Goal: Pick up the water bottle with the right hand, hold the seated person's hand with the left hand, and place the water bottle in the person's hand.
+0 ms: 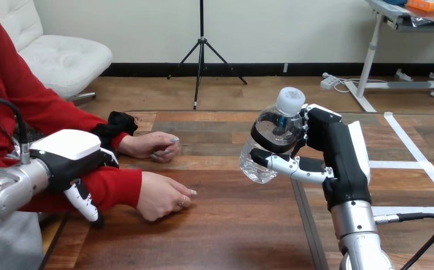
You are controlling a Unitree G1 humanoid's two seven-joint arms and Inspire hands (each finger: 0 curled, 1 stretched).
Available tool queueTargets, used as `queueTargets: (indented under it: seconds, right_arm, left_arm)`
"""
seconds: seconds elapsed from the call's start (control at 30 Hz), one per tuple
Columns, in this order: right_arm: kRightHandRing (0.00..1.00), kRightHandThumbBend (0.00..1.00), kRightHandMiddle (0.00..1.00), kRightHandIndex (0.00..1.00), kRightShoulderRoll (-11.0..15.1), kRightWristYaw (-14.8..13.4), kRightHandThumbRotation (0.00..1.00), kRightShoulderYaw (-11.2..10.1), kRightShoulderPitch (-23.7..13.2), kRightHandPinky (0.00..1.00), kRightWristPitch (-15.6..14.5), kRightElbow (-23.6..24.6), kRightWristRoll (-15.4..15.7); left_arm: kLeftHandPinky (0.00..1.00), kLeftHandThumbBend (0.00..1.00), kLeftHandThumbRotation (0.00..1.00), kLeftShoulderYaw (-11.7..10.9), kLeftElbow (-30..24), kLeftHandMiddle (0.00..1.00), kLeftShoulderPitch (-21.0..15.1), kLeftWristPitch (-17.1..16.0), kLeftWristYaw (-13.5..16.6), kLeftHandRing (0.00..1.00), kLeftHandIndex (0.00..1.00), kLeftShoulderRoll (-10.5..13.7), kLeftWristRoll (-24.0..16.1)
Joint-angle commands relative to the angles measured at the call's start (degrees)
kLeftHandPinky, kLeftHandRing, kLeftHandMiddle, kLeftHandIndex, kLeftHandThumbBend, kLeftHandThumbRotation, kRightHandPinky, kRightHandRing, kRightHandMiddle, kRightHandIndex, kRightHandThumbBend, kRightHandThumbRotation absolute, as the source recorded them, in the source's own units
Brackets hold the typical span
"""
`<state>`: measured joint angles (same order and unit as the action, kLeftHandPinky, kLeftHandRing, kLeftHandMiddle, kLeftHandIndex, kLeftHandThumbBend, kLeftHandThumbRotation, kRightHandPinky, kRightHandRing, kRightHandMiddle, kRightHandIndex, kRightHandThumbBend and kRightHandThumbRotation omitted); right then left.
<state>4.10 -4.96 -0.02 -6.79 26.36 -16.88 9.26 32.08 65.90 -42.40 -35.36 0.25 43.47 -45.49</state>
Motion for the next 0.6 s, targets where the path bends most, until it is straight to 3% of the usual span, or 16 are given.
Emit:
queueTargets:
  seconds: [0.0, 0.57]
  right_arm:
    - [0.34, 0.88, 0.47, 0.48, -0.86, -0.74, 0.0, 0.02, -3.03, 0.27, 2.7, 2.03, -0.78]
    - [0.34, 0.89, 0.47, 0.48, -1.14, 0.09, 0.0, -0.04, -2.41, 0.27, 2.61, 3.41, -1.93]
  left_arm:
    - [0.62, 0.89, 0.01, -1.5, -1.86, 0.66, -1.3, 1.09, 1.33, 0.63, 0.7, -1.68, 1.37]
    - [0.56, 0.86, 0.0, -2.84, -1.44, 0.6, -0.25, -0.11, 0.45, 0.58, 0.62, -2.21, 4.57]
